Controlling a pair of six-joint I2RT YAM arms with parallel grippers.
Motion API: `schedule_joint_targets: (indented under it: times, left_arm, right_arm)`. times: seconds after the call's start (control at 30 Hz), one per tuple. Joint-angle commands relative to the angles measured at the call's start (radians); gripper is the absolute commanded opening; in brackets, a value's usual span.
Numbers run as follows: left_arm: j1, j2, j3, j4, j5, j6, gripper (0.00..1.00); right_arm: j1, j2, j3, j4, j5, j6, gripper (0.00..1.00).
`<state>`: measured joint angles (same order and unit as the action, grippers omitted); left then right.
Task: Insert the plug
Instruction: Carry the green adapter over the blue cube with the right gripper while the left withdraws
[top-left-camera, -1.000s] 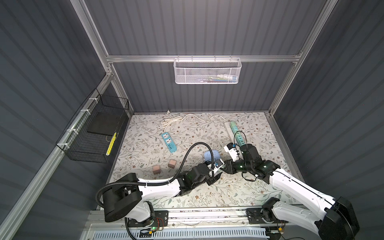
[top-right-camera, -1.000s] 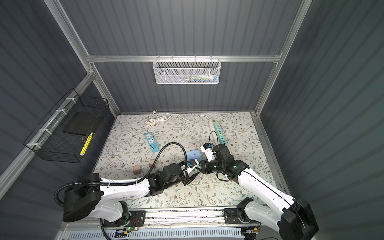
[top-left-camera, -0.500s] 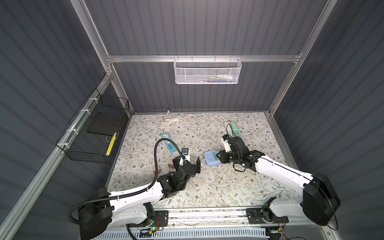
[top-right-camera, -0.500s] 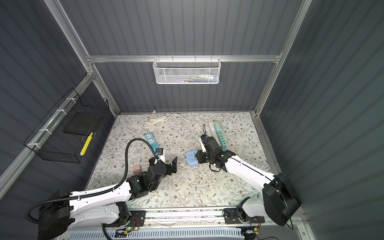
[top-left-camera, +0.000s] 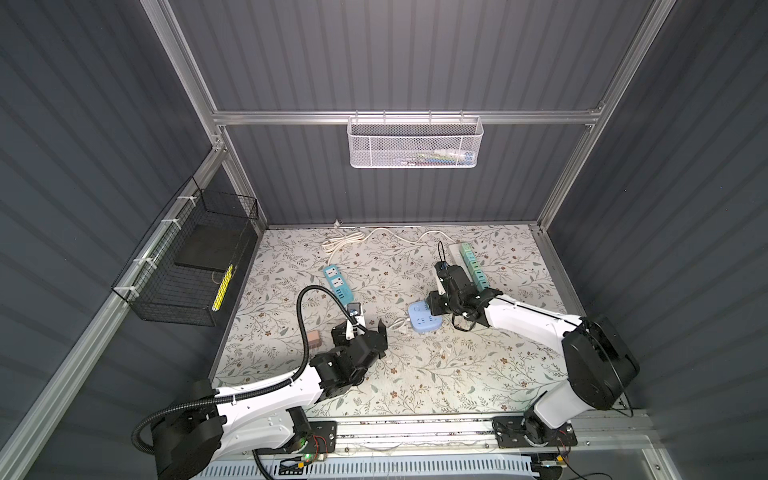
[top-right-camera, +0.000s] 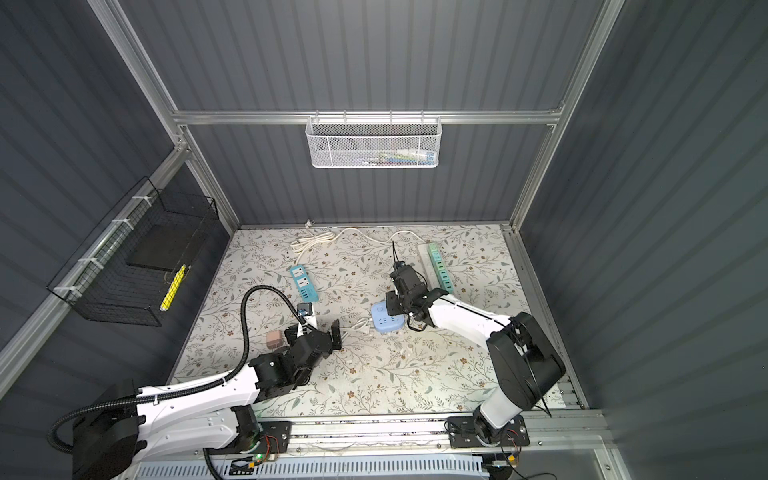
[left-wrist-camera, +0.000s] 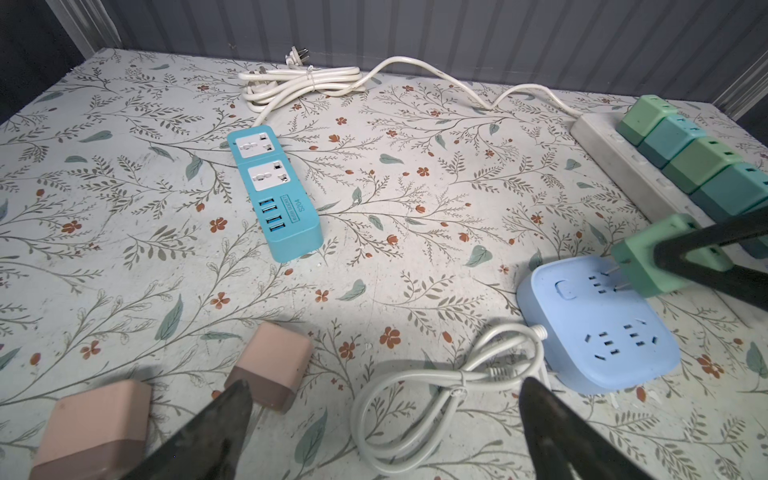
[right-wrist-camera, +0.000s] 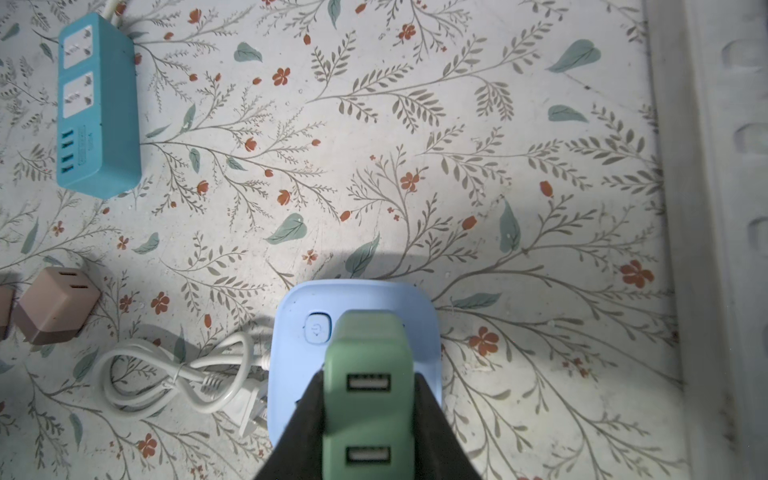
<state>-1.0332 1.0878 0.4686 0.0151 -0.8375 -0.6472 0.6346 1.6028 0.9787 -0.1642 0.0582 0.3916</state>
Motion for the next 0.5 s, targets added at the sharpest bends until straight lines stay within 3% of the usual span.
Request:
schedule_joint_targets:
  times: [0.0,0.47]
  left_arm:
    - [0.013,-0.024,-0.021,0.014,-0.002,0.024,1.00]
    - [0.042,-0.086,-0.069,0.050,0.024,0.065,1.00]
  right_arm:
    - [0.011,0.016,0.029,-0.016,0.028,-0.014,0.18]
    - [0.033,0.079,0.064,-0.044,0.094,-0.030,0.18]
